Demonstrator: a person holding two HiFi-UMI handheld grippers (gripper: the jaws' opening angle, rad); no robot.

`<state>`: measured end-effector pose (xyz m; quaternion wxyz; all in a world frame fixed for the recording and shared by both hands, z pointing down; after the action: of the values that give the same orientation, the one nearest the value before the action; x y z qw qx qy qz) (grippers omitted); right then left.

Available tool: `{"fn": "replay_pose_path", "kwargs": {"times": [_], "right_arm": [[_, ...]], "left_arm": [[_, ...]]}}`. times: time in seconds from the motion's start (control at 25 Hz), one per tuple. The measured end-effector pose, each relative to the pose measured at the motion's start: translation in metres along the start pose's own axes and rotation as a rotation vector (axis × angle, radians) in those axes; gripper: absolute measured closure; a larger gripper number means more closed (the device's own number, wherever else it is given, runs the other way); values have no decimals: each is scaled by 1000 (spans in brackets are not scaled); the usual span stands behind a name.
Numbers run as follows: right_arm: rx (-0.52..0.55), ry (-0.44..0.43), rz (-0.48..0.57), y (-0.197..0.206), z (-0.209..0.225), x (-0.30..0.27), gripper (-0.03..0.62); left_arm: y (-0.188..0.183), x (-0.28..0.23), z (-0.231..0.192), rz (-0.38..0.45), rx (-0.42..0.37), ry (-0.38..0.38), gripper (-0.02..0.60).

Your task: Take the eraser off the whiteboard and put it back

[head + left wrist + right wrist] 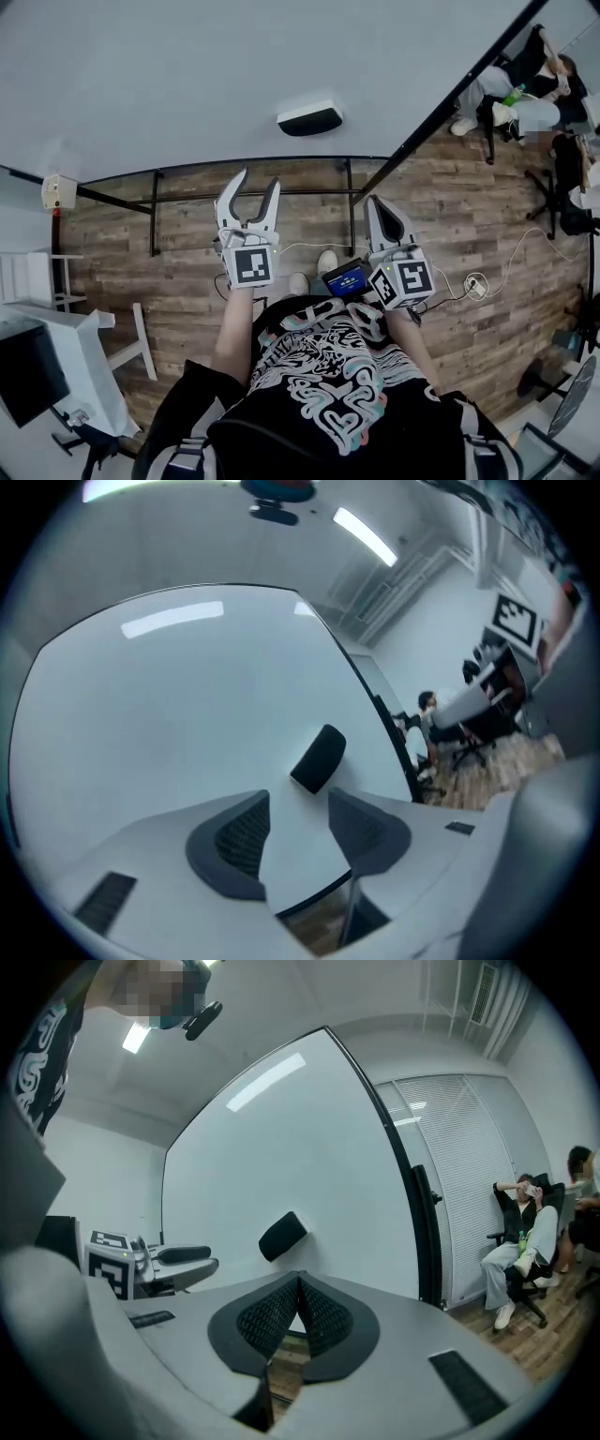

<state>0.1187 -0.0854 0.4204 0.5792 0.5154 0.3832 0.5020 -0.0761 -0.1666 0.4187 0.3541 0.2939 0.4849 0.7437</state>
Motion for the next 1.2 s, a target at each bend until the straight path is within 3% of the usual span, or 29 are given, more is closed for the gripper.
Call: {"fn": "replay_pose_path", "kwargs": {"times": [0.08,0.16,0.36,0.56,0.72,1.2], "right_arm": [[11,3,-3,2,-7,4,571],[16,1,-3,4,-15,8,571],[15,-23,-6,6,-33,23,571],[24,-65,-5,4,-45,24,571],[17,-108,-1,1,-43,21,572],[10,-123,37,-7,-15,3,572]], "left_arm": [[-5,13,-8,19,127,-12,442],[-6,23,-11,26,191,7,545],[5,47,5,14,350,60,563],[3,57,13,-9,371,69,563],[-6,52,22,-29,283,80,563],[-13,31,21,-22,234,9,561]]}}
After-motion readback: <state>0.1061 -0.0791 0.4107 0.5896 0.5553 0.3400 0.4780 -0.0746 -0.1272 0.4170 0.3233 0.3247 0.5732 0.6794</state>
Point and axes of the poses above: the fingertips, and each gripper's own axes: x backward along the fingers, z to its right, y out of its underside, the point moved 2 cm from there along x, backward along the fingers, and after that the axes turned 8 degrees about z, right-handed, at the moved point
